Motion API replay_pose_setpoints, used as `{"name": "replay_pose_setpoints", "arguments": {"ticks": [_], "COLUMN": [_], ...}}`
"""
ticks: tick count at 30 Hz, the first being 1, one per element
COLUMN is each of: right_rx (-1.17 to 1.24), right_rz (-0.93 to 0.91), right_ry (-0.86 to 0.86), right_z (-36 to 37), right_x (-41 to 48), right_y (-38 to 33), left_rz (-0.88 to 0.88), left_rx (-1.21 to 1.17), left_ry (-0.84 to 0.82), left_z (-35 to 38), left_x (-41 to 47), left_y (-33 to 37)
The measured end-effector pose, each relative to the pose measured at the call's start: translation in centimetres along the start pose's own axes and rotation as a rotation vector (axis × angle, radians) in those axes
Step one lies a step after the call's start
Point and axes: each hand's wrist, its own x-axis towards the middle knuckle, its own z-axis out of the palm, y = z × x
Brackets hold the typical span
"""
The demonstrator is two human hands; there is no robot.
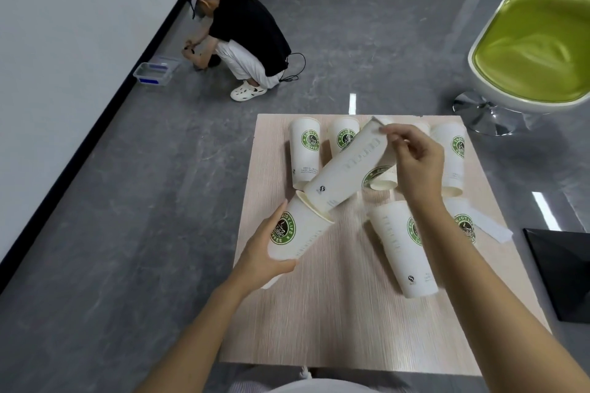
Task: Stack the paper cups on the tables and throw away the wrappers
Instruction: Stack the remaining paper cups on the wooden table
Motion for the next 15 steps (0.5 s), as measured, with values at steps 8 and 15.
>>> {"name": "replay_pose_setpoints", "arguments": {"ticks": [8, 15], "right_rx": [-0.031, 0.005], "right_rz": [0.077, 0.133], "right_ry": [-0.25, -0.355], "right_z": [2.7, 3.5], "right_x": [-3.7, -5.4], "right_y": [0.3, 1.2], "left_rz": [0.048, 0.063], "left_rx": [-0.051, -0.092], "left_ry": [0.011, 0.017], "left_z": [0.7, 1.3], "left_x": [0.3, 0.9], "left_y": [1.8, 2.8]}}
